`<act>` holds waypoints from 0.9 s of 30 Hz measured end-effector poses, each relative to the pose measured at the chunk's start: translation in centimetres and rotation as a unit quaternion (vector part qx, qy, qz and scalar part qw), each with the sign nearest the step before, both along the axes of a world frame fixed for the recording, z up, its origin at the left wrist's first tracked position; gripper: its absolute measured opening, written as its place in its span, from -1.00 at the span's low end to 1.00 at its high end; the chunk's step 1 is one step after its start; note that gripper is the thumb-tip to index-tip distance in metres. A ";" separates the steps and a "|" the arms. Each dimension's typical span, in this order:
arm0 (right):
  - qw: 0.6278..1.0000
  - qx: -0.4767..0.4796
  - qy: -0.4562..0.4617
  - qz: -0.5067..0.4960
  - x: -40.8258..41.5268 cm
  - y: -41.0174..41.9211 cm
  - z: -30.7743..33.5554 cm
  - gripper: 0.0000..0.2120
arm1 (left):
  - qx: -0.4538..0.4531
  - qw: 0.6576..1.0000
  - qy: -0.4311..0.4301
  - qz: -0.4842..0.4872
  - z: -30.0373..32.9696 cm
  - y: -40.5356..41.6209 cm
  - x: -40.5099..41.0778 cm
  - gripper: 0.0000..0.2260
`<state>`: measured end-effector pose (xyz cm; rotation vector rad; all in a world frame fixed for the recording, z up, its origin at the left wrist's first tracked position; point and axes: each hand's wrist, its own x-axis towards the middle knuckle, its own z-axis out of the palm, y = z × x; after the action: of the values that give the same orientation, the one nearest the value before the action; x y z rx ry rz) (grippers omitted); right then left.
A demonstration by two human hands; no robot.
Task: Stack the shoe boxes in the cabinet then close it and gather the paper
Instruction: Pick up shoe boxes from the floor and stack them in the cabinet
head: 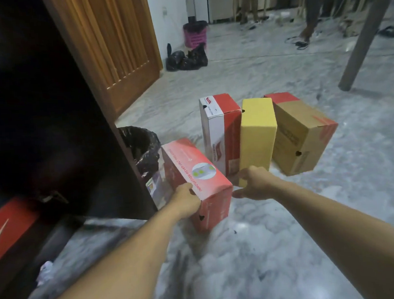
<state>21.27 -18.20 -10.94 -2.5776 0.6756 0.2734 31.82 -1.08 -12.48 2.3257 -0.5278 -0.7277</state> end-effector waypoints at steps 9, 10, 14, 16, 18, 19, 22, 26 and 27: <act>0.990 0.060 -0.039 -0.124 6.0 5.1 -7.1 0.15 | 0.004 0.997 -0.023 0.071 -2.7 0.5 4.8 -0.52; 0.987 0.052 -0.055 -0.142 6.0 5.4 -7.6 0.11 | 0.003 0.997 -0.024 0.078 -2.9 0.6 5.2 -0.54; 0.985 0.022 -0.070 -0.158 5.4 4.8 -8.3 -0.07 | 0.000 0.997 -0.024 0.076 -3.5 0.8 5.9 -0.72; 0.986 0.040 -0.050 -0.154 4.6 3.3 -8.0 -0.08 | 0.000 0.997 -0.022 0.079 -3.8 0.8 6.0 -0.66; 0.989 0.056 -0.035 -0.136 3.3 1.2 -7.7 -0.08 | 0.010 0.995 -0.034 0.090 -4.2 0.8 6.0 -0.61; 0.989 0.067 -0.029 -0.127 2.4 0.1 -7.4 -0.10 | 0.011 0.995 -0.030 0.093 -4.1 0.8 5.8 -0.61; 0.984 0.123 0.006 -0.128 -0.9 -2.6 -6.1 -0.24 | -0.006 0.996 0.000 0.087 -4.6 1.2 5.1 -0.49; 0.962 0.228 0.047 -0.140 -5.4 -6.1 -5.2 -0.25 | 0.014 0.993 0.027 0.111 -6.0 1.6 4.3 -0.29; 0.956 0.254 0.043 -0.141 -6.3 -7.0 -5.4 -0.22 | 0.019 0.992 0.038 0.117 -6.5 1.7 4.1 -0.26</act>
<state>14.93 -25.20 -16.33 -1.9647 0.8649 0.4071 35.94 0.58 -18.99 2.3336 -0.2048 -0.7143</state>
